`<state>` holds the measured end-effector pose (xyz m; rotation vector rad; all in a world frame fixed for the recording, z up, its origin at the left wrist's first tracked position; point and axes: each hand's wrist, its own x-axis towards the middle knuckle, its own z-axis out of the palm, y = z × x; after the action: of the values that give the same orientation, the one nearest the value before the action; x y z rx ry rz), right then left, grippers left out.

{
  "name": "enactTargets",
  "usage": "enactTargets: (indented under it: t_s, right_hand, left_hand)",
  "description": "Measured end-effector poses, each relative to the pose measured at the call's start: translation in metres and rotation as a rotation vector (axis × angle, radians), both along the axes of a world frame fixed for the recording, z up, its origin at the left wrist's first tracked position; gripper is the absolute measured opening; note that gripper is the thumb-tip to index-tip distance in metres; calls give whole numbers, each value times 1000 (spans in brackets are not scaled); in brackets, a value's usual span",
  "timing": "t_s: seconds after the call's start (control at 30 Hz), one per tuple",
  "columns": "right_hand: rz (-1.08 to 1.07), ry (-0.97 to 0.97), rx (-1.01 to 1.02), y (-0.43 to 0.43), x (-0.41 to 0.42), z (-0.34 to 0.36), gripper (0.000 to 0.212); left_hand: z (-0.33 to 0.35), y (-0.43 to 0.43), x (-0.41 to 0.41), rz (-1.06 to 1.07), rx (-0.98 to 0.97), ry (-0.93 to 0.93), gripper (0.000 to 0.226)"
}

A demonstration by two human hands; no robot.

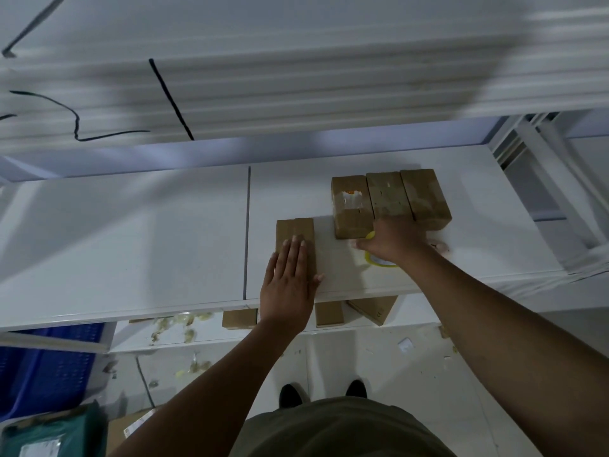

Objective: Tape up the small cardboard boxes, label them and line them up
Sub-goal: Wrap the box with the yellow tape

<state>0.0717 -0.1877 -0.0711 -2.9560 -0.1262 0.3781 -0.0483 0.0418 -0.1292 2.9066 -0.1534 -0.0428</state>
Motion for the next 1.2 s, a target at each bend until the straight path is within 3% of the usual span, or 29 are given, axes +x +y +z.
enactTargets:
  t_s: [0.2, 0.5, 0.77, 0.93, 1.2]
  right_hand:
    - [-30, 9, 354, -25, -1, 1, 58]
    - [11, 67, 568, -35, -16, 3, 36]
    - [-52, -315, 708, -50, -22, -14, 34]
    - [-181, -390, 671, -80, -28, -25, 34]
    - [-281, -381, 552, -119, -40, -41, 12]
  left_hand:
    - [3, -2, -4, 47, -16, 5, 77]
    - [16, 8, 6, 34, -8, 3, 80]
    - [20, 2, 6, 52, -8, 0, 77]
    - [20, -5, 3, 90, 1, -40, 72]
    - [26, -32, 9, -8, -110, -231, 57]
